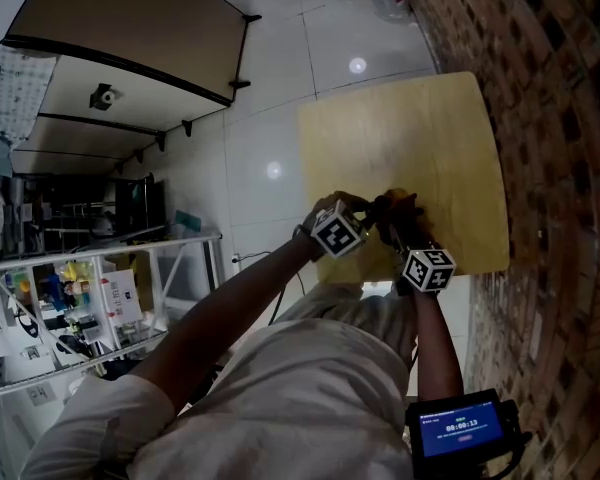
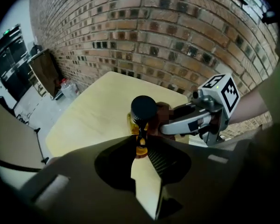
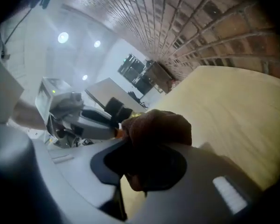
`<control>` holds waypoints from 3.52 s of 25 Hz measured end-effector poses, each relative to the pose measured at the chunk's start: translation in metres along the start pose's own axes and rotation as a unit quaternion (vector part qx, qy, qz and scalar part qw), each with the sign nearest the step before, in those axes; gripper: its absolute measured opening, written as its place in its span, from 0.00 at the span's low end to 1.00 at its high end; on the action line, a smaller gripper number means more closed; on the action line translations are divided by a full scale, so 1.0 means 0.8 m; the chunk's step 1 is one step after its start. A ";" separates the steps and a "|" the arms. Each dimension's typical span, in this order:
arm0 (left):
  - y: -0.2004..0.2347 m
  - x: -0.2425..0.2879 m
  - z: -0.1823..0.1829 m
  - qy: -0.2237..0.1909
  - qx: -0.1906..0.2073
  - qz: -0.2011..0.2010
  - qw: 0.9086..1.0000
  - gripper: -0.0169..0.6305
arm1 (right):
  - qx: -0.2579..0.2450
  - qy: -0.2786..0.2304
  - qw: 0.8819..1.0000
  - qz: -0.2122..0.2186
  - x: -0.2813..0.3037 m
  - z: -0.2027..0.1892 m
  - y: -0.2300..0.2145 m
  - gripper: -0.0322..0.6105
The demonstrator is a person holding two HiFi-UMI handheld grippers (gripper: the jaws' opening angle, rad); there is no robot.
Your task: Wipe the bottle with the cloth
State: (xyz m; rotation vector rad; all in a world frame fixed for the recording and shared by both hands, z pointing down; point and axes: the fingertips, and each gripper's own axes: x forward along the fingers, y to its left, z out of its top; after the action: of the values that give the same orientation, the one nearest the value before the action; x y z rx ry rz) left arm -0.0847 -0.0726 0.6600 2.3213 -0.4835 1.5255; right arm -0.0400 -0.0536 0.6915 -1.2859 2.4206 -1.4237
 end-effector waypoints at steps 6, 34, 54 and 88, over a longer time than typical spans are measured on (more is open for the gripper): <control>-0.017 0.003 0.018 -0.002 0.080 -0.042 0.996 0.17 | -0.018 -0.020 0.998 -0.060 0.017 0.046 -0.027 0.16; -0.011 0.007 0.030 0.002 -0.273 0.022 0.962 0.18 | -0.115 0.031 0.992 -0.043 0.017 -0.038 0.030 0.16; 0.007 0.012 0.049 -0.003 -0.369 0.008 0.929 0.18 | -0.068 -0.005 0.997 -0.034 0.060 -0.058 0.077 0.16; -0.021 0.006 0.041 0.033 0.006 -0.056 0.998 0.18 | 0.005 0.150 0.988 0.045 0.037 0.043 -0.051 0.16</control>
State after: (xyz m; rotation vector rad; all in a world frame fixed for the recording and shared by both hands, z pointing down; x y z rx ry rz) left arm -0.0490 -0.0727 0.6510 2.2580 -0.3220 1.5516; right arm -0.0189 -0.1069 0.7120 -1.0083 2.6101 -1.7094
